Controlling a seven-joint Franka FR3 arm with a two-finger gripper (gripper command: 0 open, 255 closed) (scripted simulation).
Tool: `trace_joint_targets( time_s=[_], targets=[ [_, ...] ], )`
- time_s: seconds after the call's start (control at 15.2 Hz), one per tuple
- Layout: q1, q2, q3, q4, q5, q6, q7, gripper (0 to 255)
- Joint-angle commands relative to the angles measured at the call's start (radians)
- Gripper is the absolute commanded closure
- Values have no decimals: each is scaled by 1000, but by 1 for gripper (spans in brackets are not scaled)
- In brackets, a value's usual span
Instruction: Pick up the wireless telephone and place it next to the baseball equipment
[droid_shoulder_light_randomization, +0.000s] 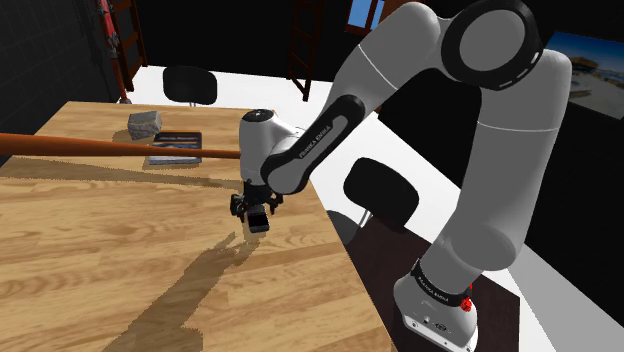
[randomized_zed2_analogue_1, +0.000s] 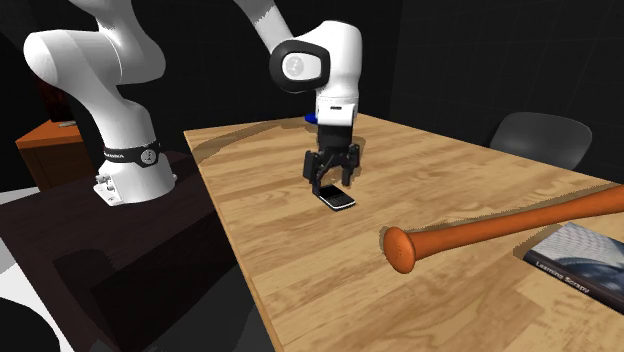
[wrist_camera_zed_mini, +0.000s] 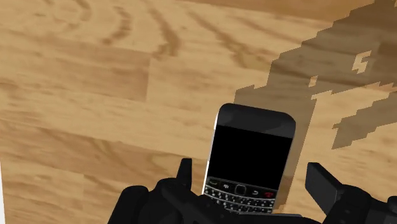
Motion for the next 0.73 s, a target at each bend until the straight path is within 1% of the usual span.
trace_joint_targets(
  time_s=[0.0, 0.53, 0.59, 0.66],
  targets=[
    [8, 32, -15, 1, -25, 29, 18, 0],
    [9, 32, -15, 1, -25, 29, 18, 0],
    [9, 32, -15, 1, -25, 29, 18, 255],
    [9, 32, -15, 1, -25, 29, 18, 255]
  ],
)
